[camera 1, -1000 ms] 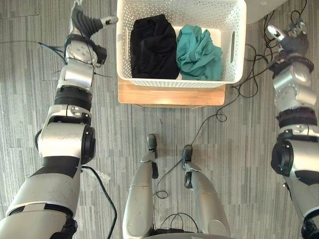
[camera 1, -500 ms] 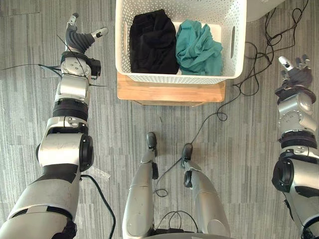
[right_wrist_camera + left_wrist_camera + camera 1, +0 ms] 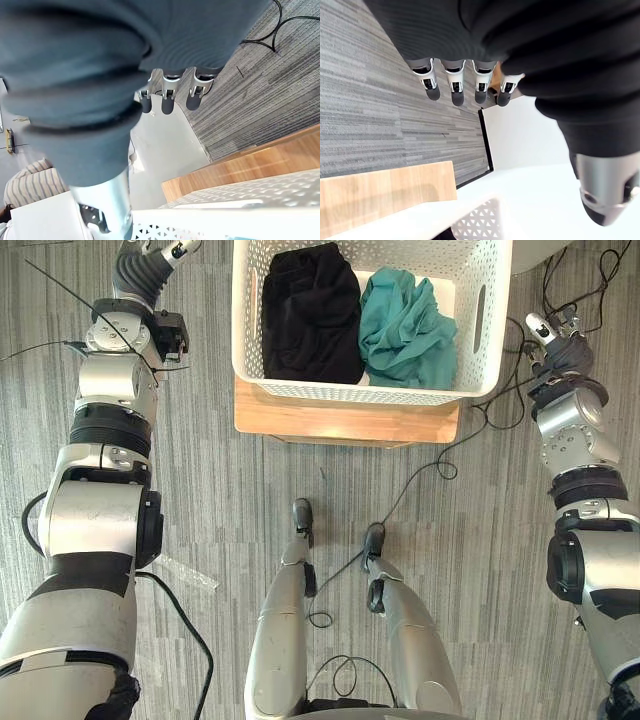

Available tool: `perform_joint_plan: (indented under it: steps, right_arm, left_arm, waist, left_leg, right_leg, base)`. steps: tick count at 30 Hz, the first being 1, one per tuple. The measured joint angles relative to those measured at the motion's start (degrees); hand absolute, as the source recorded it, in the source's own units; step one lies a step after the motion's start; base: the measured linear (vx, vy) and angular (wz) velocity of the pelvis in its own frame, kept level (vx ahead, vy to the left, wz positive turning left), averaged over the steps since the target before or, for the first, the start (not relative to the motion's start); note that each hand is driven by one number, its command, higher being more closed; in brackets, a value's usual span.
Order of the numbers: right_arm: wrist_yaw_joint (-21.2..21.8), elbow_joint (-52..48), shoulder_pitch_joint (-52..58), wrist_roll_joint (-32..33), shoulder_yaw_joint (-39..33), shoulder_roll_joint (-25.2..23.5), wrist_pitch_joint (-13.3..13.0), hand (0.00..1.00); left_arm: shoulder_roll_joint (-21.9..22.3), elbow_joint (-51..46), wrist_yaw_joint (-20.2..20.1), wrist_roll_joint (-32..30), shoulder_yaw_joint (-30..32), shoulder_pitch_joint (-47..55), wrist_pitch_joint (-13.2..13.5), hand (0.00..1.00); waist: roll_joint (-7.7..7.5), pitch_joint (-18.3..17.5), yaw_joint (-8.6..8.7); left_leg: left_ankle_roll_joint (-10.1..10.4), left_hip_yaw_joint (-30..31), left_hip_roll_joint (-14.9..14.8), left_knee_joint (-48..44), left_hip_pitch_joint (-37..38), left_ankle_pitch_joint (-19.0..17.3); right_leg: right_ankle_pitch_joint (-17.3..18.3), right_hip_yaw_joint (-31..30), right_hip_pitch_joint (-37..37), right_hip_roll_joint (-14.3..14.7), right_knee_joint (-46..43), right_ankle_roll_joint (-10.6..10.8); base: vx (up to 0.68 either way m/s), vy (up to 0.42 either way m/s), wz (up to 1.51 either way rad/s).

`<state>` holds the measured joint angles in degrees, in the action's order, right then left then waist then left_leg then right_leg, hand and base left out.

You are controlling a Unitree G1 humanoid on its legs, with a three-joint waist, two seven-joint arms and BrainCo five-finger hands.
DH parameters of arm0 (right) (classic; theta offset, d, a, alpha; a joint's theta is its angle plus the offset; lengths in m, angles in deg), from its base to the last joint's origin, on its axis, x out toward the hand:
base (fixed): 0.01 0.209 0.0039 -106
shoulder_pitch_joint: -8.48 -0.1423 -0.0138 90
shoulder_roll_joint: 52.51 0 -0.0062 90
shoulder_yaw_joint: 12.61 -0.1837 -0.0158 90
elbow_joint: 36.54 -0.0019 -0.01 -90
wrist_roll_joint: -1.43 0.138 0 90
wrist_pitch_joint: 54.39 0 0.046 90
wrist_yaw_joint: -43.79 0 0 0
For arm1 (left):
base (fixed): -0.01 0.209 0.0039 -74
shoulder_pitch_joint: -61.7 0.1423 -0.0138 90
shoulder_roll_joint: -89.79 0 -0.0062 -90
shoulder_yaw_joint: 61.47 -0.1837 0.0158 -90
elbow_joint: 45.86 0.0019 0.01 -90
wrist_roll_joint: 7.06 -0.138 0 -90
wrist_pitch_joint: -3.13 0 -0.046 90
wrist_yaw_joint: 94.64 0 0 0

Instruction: Pick up the laundry basket with both hands and put the clothes into the washing machine.

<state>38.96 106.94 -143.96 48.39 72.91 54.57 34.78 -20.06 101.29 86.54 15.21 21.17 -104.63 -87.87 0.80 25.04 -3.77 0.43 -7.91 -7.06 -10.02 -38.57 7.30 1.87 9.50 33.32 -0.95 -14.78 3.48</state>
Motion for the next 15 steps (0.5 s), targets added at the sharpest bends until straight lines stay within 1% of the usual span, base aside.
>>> perform_joint_plan:
  steps: [4,5,9,10,12,15]
  right_arm:
    - [0.0,1.5,-1.2,0.3,2.9,1.2,0.1,0.00]
    - [0.0,1.5,-1.2,0.3,3.7,1.2,0.0,0.00]
    - [0.2,3.0,-1.2,0.2,7.5,1.2,0.2,0.00]
    - [0.4,3.5,-1.3,0.2,8.0,1.2,0.3,0.00]
    - [2.0,5.8,-2.6,0.1,10.8,1.1,1.7,0.00]
    - [4.2,7.2,-5.3,0.1,15.6,1.0,3.2,0.00]
  left_arm:
    - [-0.6,0.0,-0.4,4.8,-4.8,0.0,0.3,0.00]
    - [-1.0,0.0,-1.3,6.3,-6.7,0.0,0.4,0.00]
    - [-1.6,0.8,-3.1,7.3,-12.0,-0.2,0.4,0.00]
    - [-1.6,1.4,-3.7,6.8,-12.8,-0.4,0.4,0.00]
    - [-1.6,4.0,-4.9,3.7,-13.4,-0.9,0.2,0.00]
    - [-1.3,6.5,-4.9,-4.3,-13.2,-1.3,-0.2,0.00]
  waist:
    - [0.00,0.0,-0.06]
    - [0.00,0.0,-0.03]
    - [0.00,0.0,0.02]
    - [0.00,0.0,0.05]
    - [0.00,0.0,0.30]
    - [0.00,0.0,0.83]
  left_leg:
    - [0.1,0.0,-0.1,0.0,0.0,0.1]
    - [0.2,0.0,-0.1,0.0,0.0,0.1]
    - [0.4,0.0,-0.2,0.3,0.0,0.3]
    - [0.3,0.0,-0.1,0.3,0.0,0.3]
    - [0.3,-0.1,-0.1,1.1,0.0,0.6]
    - [0.2,0.0,-0.2,2.0,-0.6,1.4]
  right_leg:
    - [0.0,0.0,0.0,0.0,0.2,0.0]
    - [0.0,0.0,-0.1,0.0,0.2,0.0]
    - [-0.4,0.1,-0.3,0.1,1.1,0.5]
    - [-0.4,0.1,-0.3,0.1,1.2,0.5]
    - [-0.7,0.2,-0.3,0.2,2.0,-0.1]
    - [-1.3,0.6,-0.1,0.5,3.0,0.0]
  base:
    - [0.00,0.000,0.00]
    - [0.00,0.000,0.00]
    - [0.00,-0.012,-0.02]
    - [0.00,0.000,0.00]
    - [0.00,0.000,0.00]
    - [0.02,-0.019,0.03]
